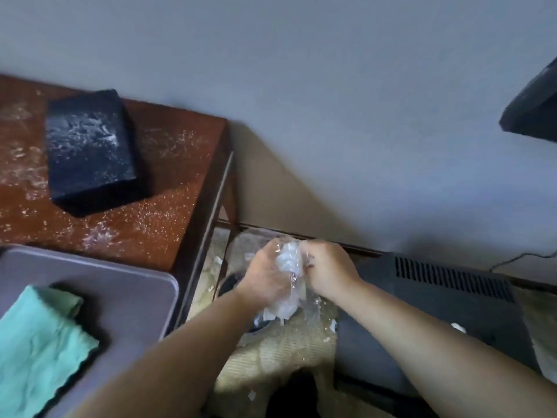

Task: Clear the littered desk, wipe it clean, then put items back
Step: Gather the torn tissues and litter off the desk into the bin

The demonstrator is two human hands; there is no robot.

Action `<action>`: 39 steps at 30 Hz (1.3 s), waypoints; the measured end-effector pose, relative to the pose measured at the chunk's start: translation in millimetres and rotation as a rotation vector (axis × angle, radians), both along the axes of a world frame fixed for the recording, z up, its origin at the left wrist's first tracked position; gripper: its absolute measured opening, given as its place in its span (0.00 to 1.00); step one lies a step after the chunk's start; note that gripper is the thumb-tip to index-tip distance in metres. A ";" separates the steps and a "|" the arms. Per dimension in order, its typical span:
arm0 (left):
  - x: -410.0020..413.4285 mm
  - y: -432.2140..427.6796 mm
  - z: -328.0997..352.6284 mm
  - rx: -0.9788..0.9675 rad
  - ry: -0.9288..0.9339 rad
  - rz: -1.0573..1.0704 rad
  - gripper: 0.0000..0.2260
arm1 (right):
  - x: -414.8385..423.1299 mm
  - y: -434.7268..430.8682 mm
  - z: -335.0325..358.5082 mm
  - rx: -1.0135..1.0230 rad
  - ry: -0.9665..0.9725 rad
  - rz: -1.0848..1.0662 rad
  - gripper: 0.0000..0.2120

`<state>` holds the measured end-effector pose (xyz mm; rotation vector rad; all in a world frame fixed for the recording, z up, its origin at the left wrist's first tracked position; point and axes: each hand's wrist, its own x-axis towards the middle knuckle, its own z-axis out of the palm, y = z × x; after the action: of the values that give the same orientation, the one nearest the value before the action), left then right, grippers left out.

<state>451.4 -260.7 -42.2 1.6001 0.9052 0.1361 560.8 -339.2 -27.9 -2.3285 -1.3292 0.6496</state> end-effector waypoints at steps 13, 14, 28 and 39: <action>-1.4 3.2 -232.8 -0.190 0.209 0.543 0.22 | 2.1 40.7 -244.7 -0.109 0.170 0.185 0.15; -2.7 8.7 -262.1 -0.191 0.225 0.591 0.25 | -0.5 48.5 -271.7 -0.094 0.164 0.142 0.16; -9.8 15.0 -470.1 0.466 0.895 0.045 0.45 | -19.6 106.9 -529.5 -0.657 0.058 0.324 0.17; -10.3 20.9 -511.0 -0.081 0.996 -0.347 0.24 | -21.9 98.2 -513.4 -0.744 0.363 -0.018 0.40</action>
<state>441.1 -239.8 -553.3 1.7074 1.3134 -1.0067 538.9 -241.1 -541.4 -2.5497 -0.9956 1.6993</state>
